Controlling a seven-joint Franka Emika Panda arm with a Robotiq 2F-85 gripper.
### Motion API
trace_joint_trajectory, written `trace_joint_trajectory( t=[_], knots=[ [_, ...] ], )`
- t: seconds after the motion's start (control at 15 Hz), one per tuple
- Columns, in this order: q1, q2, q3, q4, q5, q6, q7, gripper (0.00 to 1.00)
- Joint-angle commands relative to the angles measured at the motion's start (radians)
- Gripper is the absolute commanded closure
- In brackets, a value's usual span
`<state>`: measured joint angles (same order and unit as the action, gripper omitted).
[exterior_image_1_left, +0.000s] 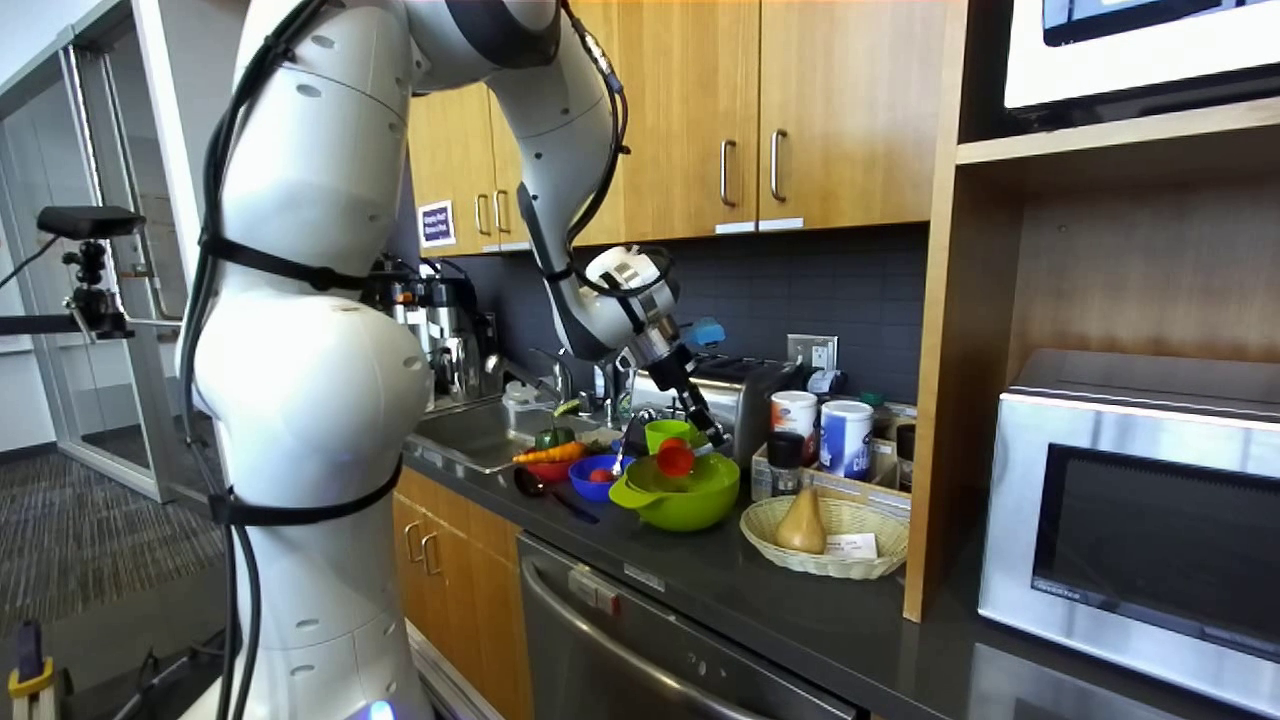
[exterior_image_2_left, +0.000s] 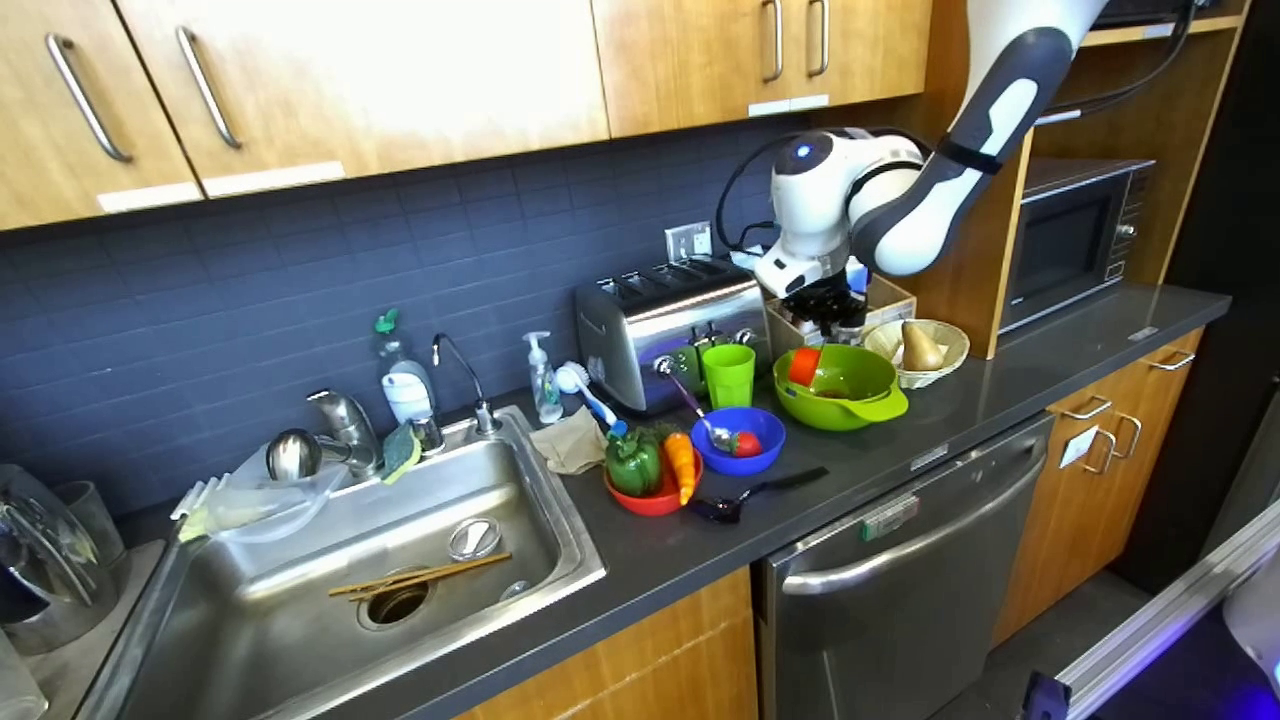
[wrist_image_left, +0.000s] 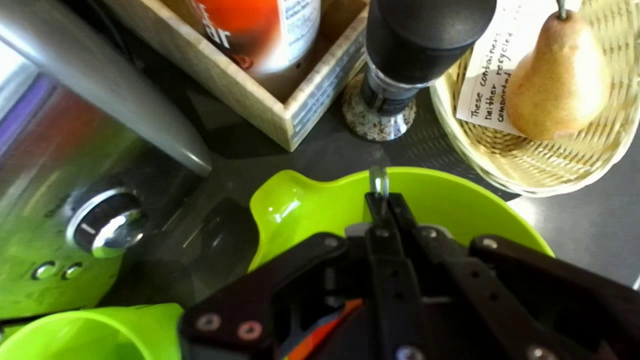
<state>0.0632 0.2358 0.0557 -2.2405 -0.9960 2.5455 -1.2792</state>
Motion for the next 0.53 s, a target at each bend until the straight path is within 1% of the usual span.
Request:
trace_joint_trajectory(
  t=[0.0, 0.2, 0.47],
  knots=[
    [-0.004, -0.009, -0.009, -0.021, -0.136, 0.083, 0.088, 0.99],
    [-0.006, -0.006, -0.010, -0.019, -0.220, 0.091, 0.150, 0.99],
    [-0.007, -0.002, -0.013, -0.013, -0.330, 0.073, 0.245, 0.99]
  ],
)
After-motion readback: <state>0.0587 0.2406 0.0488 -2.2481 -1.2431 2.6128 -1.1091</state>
